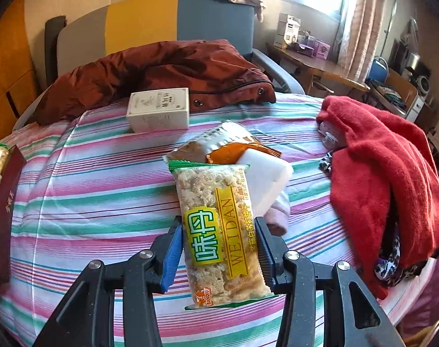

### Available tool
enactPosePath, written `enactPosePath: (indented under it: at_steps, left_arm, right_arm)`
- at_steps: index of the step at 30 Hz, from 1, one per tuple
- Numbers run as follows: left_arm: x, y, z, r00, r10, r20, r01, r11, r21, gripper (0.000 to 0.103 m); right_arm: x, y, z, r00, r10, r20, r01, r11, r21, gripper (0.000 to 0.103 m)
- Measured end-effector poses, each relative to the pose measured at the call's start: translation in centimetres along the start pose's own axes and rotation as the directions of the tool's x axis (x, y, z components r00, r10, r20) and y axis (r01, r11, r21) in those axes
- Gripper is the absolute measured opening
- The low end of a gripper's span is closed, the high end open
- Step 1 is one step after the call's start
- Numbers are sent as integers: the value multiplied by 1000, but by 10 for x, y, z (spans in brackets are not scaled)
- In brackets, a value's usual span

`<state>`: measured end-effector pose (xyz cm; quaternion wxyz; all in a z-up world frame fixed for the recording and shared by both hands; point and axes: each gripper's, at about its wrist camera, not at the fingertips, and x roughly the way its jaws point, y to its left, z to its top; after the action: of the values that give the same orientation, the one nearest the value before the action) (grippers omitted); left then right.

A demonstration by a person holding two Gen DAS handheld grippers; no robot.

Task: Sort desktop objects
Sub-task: 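Carry both WEIDAN cracker packs to the gold tray and open both tools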

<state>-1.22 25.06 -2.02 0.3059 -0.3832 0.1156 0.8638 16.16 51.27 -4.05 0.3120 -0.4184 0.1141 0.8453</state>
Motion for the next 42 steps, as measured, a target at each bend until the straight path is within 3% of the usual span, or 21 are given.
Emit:
enactPosePath:
  at_steps: [11, 25, 30, 37, 42]
  left_arm:
    - [-22, 72, -20, 997, 77, 5, -76, 989, -127, 48]
    - [-37, 172, -48, 973, 227, -29, -226, 927, -299, 48]
    - [-44, 184, -59, 962, 273, -31, -269, 914, -304, 48]
    - [-37, 194, -75, 961, 267, -76, -276, 899, -339, 51]
    - [-43, 194, -77, 963, 264, -58, -268, 900, -343, 57]
  right_arm:
    - [-20, 39, 9, 997, 74, 34, -73, 997, -30, 47]
    - [-40, 116, 7, 974, 223, 46, -217, 970, -107, 47]
    - [-55, 154, 7, 947, 318, 51, -307, 940, -146, 47]
    - [-77, 225, 7, 882, 470, 42, -450, 865, -220, 47]
    - [-82, 270, 2, 849, 528, 10, -508, 821, -263, 47]
